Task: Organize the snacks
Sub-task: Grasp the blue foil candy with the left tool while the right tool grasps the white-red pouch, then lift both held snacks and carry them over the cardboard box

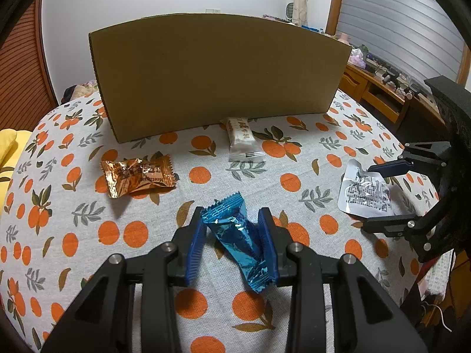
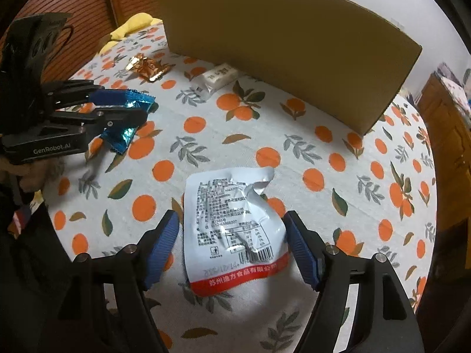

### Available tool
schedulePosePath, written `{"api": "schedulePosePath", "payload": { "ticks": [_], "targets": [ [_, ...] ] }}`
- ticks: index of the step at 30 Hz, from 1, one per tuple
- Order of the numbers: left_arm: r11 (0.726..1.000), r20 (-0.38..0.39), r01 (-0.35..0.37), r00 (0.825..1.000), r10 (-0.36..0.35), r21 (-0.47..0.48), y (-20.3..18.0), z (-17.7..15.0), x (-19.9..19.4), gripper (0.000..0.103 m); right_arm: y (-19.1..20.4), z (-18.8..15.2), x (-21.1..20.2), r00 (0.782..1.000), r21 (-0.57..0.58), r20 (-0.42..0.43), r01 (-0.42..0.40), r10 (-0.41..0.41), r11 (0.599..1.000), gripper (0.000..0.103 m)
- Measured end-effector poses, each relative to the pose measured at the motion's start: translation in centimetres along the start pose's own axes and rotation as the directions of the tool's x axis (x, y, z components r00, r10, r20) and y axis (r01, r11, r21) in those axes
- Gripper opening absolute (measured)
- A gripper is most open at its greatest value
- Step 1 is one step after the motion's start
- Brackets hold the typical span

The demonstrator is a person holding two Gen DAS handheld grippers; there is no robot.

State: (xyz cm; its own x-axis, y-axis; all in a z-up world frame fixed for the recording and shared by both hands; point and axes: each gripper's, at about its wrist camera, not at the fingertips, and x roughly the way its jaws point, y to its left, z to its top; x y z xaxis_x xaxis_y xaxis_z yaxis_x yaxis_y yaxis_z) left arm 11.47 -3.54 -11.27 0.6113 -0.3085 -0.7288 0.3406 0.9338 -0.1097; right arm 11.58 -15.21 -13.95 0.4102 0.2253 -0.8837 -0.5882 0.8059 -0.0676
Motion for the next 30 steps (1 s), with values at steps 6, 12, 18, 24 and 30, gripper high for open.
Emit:
{"api": "schedulePosePath", "payload": {
  "ticks": [6, 12, 18, 24, 30],
  "targets": [
    [1.000, 0.005, 0.014, 1.000, -0.014, -0.014, 0.3, -0.1, -0.2, 0.029, -0.1, -0.5, -0.2, 1.000, 0.015, 0.029, 0.003, -0.003, 1.000, 0.072],
    [1.000, 0.011, 0.018, 1.000, -0.018, -0.012, 0.3, 0.0, -0.3, 0.028, -0.2, -1.0, -0.7, 0.999, 0.020, 0.042, -0.002, 0.001, 1.000, 0.062],
    [1.000, 0.016, 0.020, 1.000, -0.020, -0.016, 0.3, 0.0, -0.5, 0.027, 0.0, -1.4, -0.9, 0.998, 0.033, 0.062, -0.003, 0.001, 0.999, 0.060],
    [1.000, 0.021, 0.021, 1.000, -0.021, -0.008, 0.2, 0.0, -0.7, 0.027, -0.3, -1.0, -1.2, 0.996, 0.060, 0.093, -0.005, -0.001, 0.998, 0.060],
    [1.000, 0.027, 0.021, 0.999, -0.021, -0.007, -0.1, -0.1, -1.2, 0.027, -0.4, -0.5, -1.9, 0.992, 0.077, 0.129, -0.010, 0.000, 0.997, 0.060]
  ]
}}
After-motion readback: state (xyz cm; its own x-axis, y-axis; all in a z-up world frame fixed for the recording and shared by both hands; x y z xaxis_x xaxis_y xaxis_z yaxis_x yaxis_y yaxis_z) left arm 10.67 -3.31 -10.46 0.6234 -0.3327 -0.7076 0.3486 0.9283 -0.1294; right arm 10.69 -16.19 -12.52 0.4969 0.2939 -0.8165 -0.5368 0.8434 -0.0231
